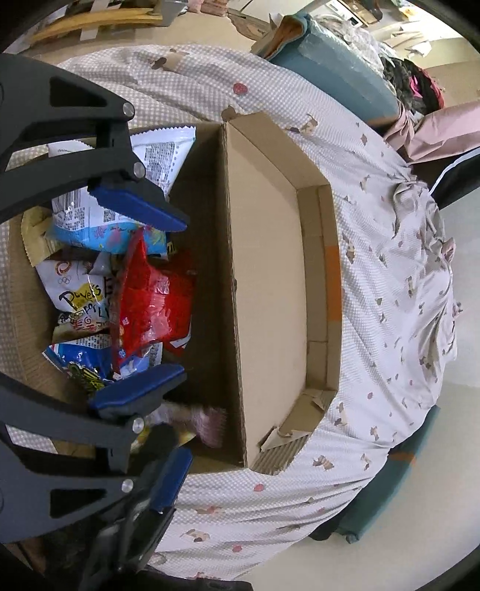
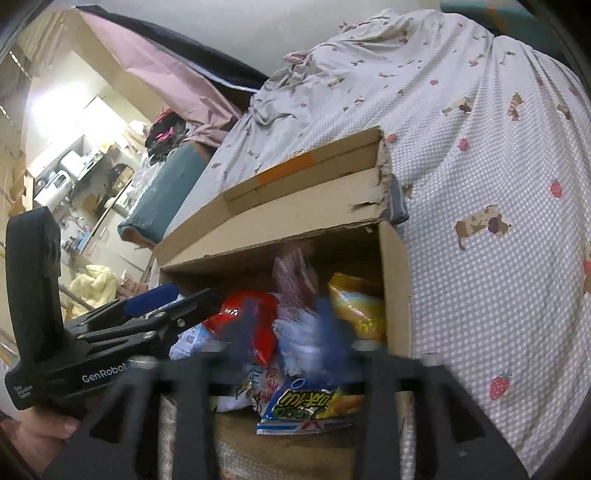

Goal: Organize snacks
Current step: 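Open both tools to release the red bag and chocolate bar into the box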

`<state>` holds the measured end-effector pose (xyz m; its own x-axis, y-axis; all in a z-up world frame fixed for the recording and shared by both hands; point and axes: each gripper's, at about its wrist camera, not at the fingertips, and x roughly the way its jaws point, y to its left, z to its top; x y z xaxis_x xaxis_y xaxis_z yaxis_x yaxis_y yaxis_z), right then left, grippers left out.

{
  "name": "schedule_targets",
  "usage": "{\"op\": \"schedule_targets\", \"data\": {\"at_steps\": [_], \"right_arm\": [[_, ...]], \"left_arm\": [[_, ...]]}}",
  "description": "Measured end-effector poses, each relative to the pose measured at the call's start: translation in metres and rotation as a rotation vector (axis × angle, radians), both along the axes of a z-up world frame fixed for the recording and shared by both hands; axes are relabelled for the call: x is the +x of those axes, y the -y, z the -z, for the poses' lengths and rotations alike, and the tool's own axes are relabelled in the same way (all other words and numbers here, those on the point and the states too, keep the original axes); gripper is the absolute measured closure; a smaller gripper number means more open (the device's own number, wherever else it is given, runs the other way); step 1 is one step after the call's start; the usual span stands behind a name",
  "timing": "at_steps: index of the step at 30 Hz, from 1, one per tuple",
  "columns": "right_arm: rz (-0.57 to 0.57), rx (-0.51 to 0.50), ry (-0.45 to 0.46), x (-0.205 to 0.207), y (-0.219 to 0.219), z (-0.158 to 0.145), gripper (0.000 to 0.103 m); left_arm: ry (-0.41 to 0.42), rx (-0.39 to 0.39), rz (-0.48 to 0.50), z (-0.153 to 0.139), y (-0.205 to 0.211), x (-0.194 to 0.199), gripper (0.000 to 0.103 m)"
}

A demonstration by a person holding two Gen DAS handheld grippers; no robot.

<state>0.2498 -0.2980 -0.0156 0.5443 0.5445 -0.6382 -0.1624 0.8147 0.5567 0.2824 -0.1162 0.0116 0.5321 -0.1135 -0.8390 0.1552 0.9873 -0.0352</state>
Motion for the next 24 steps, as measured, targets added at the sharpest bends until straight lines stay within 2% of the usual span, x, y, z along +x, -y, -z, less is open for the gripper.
{"op": "schedule_targets", "data": {"at_steps": [1,5,9,14,24], "right_arm": [[-0.001,0.0,0.014,-0.001,-0.001,-0.002,0.025],[0.037,-0.033,0.074,-0.008,0.003,-0.011,0.025],[0.066,0.019,0.051,-0.008,0.017,-0.01,0.025],[0.094,0.029,0.04,-0.012,0.027,-0.009,0.025],[0.075,0.005,0.045,-0.019,0.024,-0.011,0.025]], "left_arm": [[0.003,0.0,-0.001,-0.001,0.0,-0.001,0.032],[0.008,0.005,-0.001,-0.003,-0.003,-0.004,0.032],[0.01,0.0,-0.008,-0.004,-0.007,-0.008,0.032],[0.008,0.01,-0.017,-0.002,-0.011,-0.011,0.032],[0.018,0.01,-0.037,-0.005,-0.015,-0.019,0.032]]}}
